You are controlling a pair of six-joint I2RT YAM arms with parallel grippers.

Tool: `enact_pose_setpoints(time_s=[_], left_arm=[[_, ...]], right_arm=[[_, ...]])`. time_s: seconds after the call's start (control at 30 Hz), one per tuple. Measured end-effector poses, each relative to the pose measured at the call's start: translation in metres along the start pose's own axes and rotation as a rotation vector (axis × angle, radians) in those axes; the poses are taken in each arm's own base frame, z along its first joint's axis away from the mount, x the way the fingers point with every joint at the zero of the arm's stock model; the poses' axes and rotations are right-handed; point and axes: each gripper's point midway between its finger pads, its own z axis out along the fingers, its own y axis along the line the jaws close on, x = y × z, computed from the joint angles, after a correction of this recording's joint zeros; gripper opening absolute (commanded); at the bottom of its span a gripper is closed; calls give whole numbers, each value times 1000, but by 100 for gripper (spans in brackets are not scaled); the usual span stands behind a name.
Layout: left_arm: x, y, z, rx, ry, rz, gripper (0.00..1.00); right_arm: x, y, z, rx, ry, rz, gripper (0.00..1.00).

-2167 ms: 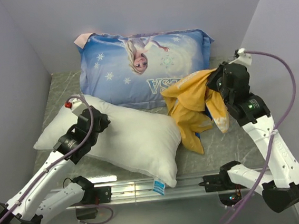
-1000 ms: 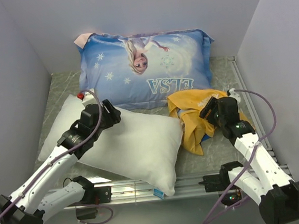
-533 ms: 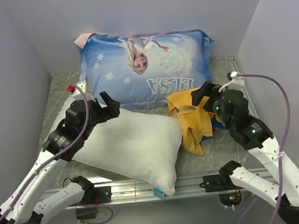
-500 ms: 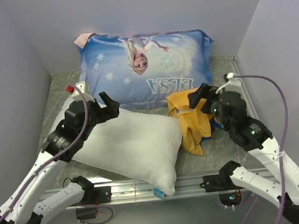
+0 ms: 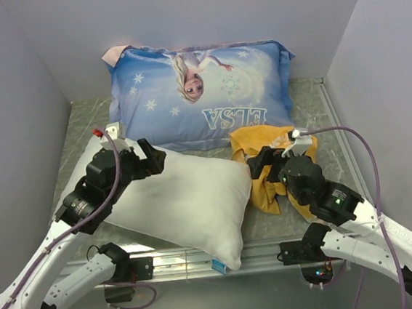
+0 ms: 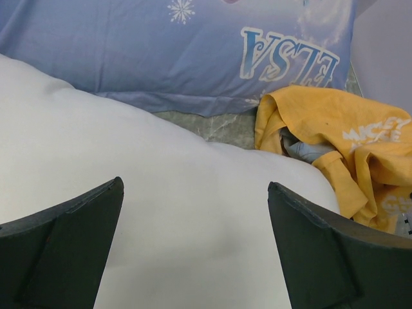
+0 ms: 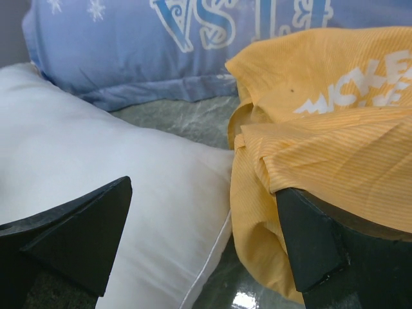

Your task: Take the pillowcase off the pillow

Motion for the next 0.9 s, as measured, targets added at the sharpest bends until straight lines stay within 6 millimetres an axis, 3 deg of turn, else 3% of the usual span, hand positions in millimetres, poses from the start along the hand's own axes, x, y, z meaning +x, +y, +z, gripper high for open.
enact_pose_setpoints(time_s=[0.17, 0.9], left_arm=[[7, 2, 1, 7, 10, 3, 99], [4, -4, -1, 44, -3, 9, 100]], right_arm=[[-9, -2, -4, 0, -35, 16, 100], [-14, -6, -7, 14, -60, 25, 100]])
